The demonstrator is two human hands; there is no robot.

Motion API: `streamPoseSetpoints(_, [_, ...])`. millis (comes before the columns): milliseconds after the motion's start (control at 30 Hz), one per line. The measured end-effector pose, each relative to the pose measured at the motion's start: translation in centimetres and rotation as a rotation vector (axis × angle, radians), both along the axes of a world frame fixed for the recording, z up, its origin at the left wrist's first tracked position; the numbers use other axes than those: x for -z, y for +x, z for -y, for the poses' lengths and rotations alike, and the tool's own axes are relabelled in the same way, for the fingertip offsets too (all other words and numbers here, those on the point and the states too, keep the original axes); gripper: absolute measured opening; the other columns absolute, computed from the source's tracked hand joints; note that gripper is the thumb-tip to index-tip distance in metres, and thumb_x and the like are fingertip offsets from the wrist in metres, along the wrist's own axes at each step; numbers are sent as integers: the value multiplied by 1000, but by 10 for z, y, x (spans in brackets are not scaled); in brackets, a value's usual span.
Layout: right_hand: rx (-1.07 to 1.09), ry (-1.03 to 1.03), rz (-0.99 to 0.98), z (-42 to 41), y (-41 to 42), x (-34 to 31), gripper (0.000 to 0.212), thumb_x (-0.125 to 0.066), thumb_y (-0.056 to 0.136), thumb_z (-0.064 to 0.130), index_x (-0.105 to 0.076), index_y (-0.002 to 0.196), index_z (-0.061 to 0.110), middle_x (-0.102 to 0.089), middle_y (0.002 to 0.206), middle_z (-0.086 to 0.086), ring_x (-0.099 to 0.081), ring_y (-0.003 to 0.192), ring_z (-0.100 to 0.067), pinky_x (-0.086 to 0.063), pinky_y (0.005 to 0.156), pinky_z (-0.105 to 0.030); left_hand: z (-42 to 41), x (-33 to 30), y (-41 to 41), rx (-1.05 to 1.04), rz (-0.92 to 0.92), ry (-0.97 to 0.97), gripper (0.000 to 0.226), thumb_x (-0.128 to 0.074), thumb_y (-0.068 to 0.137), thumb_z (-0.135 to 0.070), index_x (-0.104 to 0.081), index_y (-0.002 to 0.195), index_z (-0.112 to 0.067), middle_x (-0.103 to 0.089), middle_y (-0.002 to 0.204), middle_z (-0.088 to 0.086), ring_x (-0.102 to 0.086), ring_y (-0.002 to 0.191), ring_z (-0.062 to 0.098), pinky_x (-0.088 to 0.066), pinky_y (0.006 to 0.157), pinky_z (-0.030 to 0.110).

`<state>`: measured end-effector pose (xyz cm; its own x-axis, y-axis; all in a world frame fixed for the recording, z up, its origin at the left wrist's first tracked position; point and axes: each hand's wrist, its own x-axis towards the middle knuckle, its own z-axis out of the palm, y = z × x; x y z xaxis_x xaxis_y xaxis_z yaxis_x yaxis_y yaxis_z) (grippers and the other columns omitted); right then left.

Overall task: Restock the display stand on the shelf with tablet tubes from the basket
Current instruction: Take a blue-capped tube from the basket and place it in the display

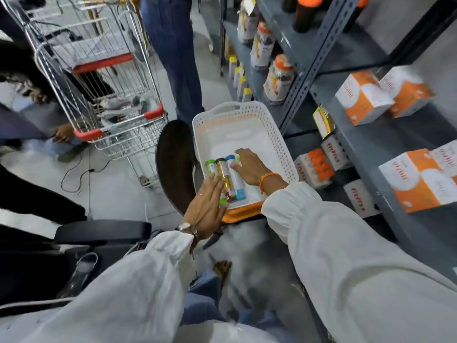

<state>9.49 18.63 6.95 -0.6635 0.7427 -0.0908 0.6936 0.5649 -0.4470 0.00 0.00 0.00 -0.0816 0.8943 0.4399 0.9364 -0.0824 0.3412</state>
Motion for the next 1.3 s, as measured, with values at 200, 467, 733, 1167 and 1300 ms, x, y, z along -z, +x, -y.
streamPoseSetpoints(200, [99, 10, -49, -15, -19, -27, 52, -64, 94, 24, -43, 138, 4, -54, 134, -24, -54, 120, -40, -45, 96, -39, -9, -13, -2, 142, -186, 4, 31, -46, 100, -23, -66, 114, -4, -66, 112, 17, -55, 117, 36, -7, 128, 36])
streamPoseSetpoints(467, [397, -24, -185, -79, 56, -65, 45, -63, 93, 18, -50, 135, 7, -61, 130, -20, -60, 115, -36, -48, 95, -37, -102, -36, 19, 337, -329, 107, 26, -50, 97, -20, -72, 99, -7, -72, 101, 11, -67, 98, 31, -12, 123, 25])
streamPoseSetpoints(733, [396, -240, -499, -37, 49, -42, 43, -59, 96, 8, -51, 138, 12, -58, 102, -5, -59, 98, -24, -52, 87, -34, -32, 5, -7, 343, 125, -5, 24, -53, 97, -35, -70, 109, -21, -73, 106, 0, -62, 108, 22, -45, 98, 33])
streamPoseSetpoints(1167, [410, -134, -962, 17, 105, -142, 42, -55, 96, -3, -52, 136, 9, -61, 100, 8, -60, 85, 0, -49, 73, -10, -54, -47, 48, 294, 475, 293, 16, -61, 92, -27, -64, 86, -13, -68, 93, -4, -64, 90, 13, -49, 96, 36])
streamPoseSetpoints(1300, [411, 52, -1054, 30, 164, -211, 42, -57, 96, 0, -55, 135, 14, -65, 104, 5, -63, 87, 1, -52, 82, -18, -98, -115, 87, 411, 520, 429, 21, -59, 92, -27, -62, 84, -8, -62, 90, -5, -61, 87, 11, -49, 85, 31])
